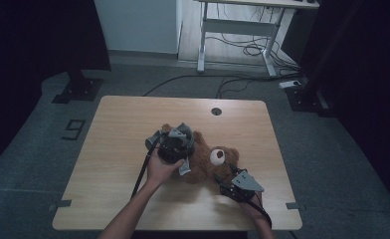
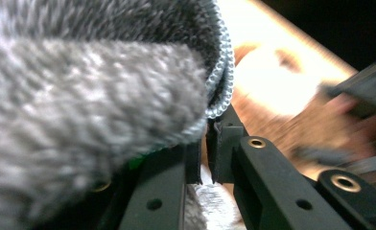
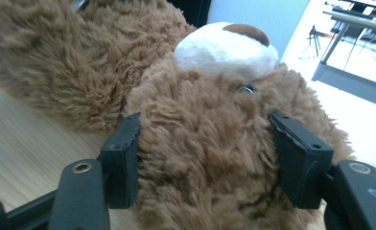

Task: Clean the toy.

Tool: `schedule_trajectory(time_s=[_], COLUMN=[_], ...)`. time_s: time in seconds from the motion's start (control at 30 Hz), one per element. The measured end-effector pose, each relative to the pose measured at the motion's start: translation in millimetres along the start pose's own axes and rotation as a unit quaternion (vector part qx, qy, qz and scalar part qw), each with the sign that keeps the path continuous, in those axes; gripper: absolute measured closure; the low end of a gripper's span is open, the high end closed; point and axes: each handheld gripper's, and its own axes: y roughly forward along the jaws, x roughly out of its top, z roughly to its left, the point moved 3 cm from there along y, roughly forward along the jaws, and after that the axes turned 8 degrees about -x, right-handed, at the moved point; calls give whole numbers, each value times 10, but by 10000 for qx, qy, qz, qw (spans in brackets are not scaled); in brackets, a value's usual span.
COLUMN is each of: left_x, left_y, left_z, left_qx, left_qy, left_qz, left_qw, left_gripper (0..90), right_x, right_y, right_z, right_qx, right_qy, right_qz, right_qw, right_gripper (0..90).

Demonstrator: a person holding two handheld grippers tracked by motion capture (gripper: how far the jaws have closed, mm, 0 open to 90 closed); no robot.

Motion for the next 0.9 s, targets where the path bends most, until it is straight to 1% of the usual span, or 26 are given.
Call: schedule_trajectory(time_s=[0.03,0.07,0.1,0.13,0.17,0.2,0.23,0.27,0.37,0.43,0.47,0.53,0.57,0.6,0.67,0.7,0.73,0.77,0.8,0.83,0.87,0.9], left_x=[-38,-63,-92,-125,-147,-161,-183,-199,-249,-294,-309,-339,-365,-382,-457,-517,-590,-669,-752,-834,-891,-975], left_y=[0,-8,-21,-30,-37,-40,-46,-53,-86,-124,-142,-194,-250,-281,-363,-394,-417,-444,-469,-498,-519,-551], left_z=[30,45,53,48,38,30,15,6,-2,5,13,44,94,129,269,357,448,532,608,678,722,780], left_qx=[-45,-89,-117,-98,-88,-90,-90,-97,-148,-182,-178,-102,36,111,331,399,364,407,513,533,510,580], left_qy=[-68,-117,-148,-126,-114,-108,-89,-70,-56,-82,-86,-96,-81,-110,-223,-327,-489,-631,-707,-816,-908,-953], left_qz=[-39,-81,-101,-116,-126,-140,-151,-149,-166,-210,-222,-247,-222,-203,-107,-47,-27,16,54,48,21,59], left_qw=[10000,9999,9998,9998,9998,9998,9998,9998,9997,9996,9996,9996,9997,9997,9991,9987,9981,9972,9962,9952,9946,9937], left_gripper=[846,846,847,847,848,848,847,848,849,848,848,848,848,848,848,850,850,850,850,849,849,849], right_x=[7,7,14,29,56,78,90,98,61,30,7,-6,-7,-7,-8,-10,-13,-17,-20,-22,-27,-29], right_y=[-22,-22,-33,-47,-63,-70,-69,-57,-4,32,52,60,61,59,55,53,51,49,48,45,44,45], right_z=[-23,-23,-34,-50,-73,-92,-100,-104,-83,-87,-97,-108,-112,-117,-118,-120,-122,-122,-120,-118,-119,-117], right_qx=[101,101,144,201,253,255,241,173,-46,-56,-34,-104,-136,-159,-175,-159,-138,-119,-114,-126,-133,-137], right_qy=[195,195,307,506,771,946,1043,1114,1028,1107,1227,1284,1297,1310,1252,1231,1211,1189,1166,1136,1111,1109], right_qz=[21,21,29,11,-3,15,60,159,428,578,668,698,715,729,734,740,737,729,724,731,725,719], right_qw=[9998,9998,9994,9985,9967,9952,9942,9935,9938,9922,9902,9892,9889,9886,9893,9895,9898,9902,9905,9908,9911,9911], right_gripper=[321,321,306,291,262,227,199,183,136,128,150,218,252,305,361,378,387,391,393,394,394,394])
